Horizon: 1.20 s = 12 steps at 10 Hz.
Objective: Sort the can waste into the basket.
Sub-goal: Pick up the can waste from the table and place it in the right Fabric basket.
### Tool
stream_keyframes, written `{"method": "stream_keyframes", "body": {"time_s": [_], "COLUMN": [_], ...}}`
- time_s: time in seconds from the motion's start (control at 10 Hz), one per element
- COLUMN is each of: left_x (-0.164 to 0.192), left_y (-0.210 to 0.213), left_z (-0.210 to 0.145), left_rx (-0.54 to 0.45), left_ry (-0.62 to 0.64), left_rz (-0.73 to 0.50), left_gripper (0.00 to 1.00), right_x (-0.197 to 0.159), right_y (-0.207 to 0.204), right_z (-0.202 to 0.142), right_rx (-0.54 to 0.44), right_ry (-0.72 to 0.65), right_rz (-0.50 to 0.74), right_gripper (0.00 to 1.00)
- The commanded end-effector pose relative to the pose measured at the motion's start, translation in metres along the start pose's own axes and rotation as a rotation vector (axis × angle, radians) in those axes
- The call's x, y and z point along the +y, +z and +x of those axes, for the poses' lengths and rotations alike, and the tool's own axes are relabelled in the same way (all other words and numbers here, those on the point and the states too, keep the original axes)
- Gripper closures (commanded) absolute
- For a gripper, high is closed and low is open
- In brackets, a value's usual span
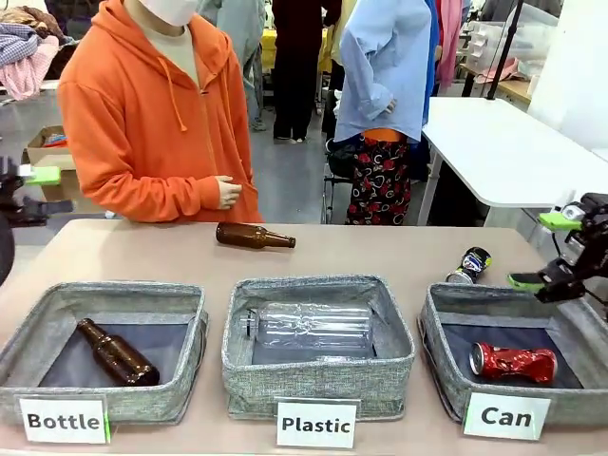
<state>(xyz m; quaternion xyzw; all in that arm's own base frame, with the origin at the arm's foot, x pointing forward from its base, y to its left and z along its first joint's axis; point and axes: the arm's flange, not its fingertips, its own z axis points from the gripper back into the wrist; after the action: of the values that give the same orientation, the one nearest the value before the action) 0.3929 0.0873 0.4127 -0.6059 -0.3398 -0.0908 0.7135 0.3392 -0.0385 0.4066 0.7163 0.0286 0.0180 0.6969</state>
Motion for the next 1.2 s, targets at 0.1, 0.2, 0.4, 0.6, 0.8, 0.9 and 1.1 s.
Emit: {"method": "stream_keyframes", "body": {"time_s": [0.1,0.2,0.4,0.6,0.8,0.9,1.1], "left_x": [-0.018,-0.018,-0.018,-0.018,-0.018,-0.018,-0.018], "left_y": [-0.022,-0.022,-0.022,-0.022,-0.022,-0.022,-0.022], "left_z": [0.008,0.008,0.008,0.008,0.008,0.008,0.008], "left_rx": [0.047,0.047,0.047,0.047,0.047,0.047,0.047], "left_ry": [-0.020,-0.020,-0.020,-0.020,-0.020,-0.020,-0.020], "left_rz": [-0.001,-0.001,-0.001,-0.001,-0.001,-0.001,-0.001], "left_gripper": [0.00,0.00,0.00,0.00,0.00,0.00,0.00], "right_x": [0.002,0.002,0.002,0.002,0.002,0.002,0.025], "right_y": [-0.010,-0.010,-0.010,-0.010,-0.010,-0.010,-0.004], "right_z": [-0.007,-0.007,-0.007,-0.007,-0.007,-0.007,-0.004], "right_rx": [0.090,0.090,0.090,0.090,0.090,0.090,0.043], "right_ry": [-0.011,-0.011,-0.011,-0.011,-0.011,-0.011,0.131], "right_rz": [-0.006,-0.006,-0.006,-0.006,-0.006,-0.006,-0.240], "right_gripper": [0.00,0.00,0.00,0.00,0.00,0.00,0.00]}}
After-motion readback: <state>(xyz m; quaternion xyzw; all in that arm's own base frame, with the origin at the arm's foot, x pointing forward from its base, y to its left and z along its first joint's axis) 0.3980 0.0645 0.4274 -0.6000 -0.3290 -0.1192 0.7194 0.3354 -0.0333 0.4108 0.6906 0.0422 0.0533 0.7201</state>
